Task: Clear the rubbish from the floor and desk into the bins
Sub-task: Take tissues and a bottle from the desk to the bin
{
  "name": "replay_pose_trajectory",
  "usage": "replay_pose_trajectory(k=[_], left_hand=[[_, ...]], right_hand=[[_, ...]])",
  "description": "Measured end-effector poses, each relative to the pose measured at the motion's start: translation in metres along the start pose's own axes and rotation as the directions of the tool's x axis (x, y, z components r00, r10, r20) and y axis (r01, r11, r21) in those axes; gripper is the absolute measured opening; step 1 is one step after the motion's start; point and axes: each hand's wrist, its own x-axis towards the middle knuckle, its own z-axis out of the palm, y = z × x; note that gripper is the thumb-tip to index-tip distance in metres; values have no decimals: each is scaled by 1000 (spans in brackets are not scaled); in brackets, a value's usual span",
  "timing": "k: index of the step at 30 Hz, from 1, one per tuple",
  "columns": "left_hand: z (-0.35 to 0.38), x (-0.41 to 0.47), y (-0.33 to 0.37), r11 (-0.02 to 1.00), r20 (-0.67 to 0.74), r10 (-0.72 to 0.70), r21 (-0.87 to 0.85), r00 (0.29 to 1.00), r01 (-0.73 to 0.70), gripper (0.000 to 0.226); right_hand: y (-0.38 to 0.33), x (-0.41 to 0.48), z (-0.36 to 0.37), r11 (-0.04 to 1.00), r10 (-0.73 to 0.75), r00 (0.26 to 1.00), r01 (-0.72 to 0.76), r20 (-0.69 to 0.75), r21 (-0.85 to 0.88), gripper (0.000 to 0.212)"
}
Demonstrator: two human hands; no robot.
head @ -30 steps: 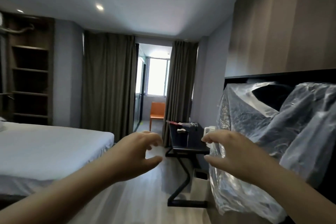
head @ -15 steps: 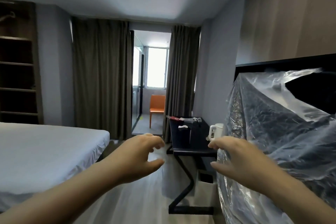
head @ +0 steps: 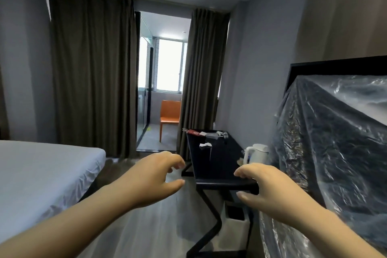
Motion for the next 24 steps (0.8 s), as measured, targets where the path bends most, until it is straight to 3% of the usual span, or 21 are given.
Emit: replay_pose_trajectory(k=[14,24], left_hand=[[69,171,-181,998,92,8,-60,996,-2,38],[113,327,-292,1000,128,-13,-25,992,17,38]], right_hand=[[44,215,104,991,116,990,-121,83,52,42],[115,383,185,979,150,985,-160,83,125,43]])
